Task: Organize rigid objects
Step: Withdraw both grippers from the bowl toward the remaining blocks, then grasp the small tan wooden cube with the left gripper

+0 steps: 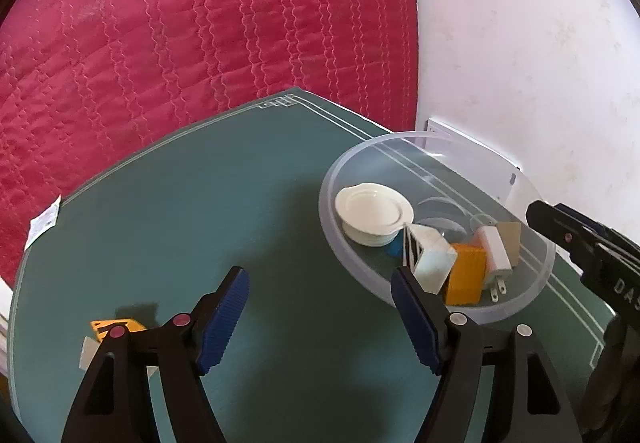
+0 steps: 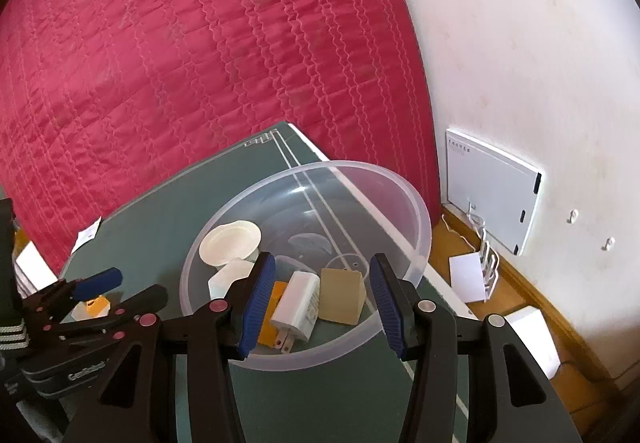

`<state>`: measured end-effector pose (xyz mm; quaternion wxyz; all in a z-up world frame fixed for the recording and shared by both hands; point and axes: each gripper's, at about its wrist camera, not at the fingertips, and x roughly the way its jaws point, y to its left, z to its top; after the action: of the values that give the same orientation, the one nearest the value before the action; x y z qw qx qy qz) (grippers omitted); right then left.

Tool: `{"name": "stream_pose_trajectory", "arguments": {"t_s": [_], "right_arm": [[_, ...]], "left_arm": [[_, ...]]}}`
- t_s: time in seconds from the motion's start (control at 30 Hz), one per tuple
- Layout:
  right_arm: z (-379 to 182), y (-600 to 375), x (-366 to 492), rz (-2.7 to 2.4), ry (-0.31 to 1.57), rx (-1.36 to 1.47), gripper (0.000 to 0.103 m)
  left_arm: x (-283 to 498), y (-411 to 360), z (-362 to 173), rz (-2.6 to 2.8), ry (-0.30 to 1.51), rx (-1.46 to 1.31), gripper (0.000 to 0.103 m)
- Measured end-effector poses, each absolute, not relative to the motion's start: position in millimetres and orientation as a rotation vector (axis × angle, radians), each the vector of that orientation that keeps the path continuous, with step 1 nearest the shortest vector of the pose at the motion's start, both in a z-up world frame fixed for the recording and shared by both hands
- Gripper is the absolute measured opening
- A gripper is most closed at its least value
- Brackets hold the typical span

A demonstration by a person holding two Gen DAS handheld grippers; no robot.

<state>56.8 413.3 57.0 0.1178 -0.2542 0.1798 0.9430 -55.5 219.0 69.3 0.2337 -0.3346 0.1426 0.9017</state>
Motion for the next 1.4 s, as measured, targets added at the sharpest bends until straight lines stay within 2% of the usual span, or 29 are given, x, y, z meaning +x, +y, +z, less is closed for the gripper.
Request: {"name": "stream_pose_trajectory", "arguments": {"t_s": [0.1,0.5,1.2,1.4], "right_arm": [[58,410,57,2.762,0.506,-0.74,0.051],[55,391,55,2.792,0.415,-0.754,0.056],[54,357,59,2.852,0.296,-0.776,0.057],[55,344,63,2.885,0.249,-0.776,0.06]], "left_arm": [[-51,210,69,2.491,0.382,-0.914,0.082],[-50,163,70,2.583,0.316,-0.954,0.088],[-42,59,55,2.77,0.209,-1.129,0.089],[-40,46,42,2.784,0.213,-1.177,0.089]]}}
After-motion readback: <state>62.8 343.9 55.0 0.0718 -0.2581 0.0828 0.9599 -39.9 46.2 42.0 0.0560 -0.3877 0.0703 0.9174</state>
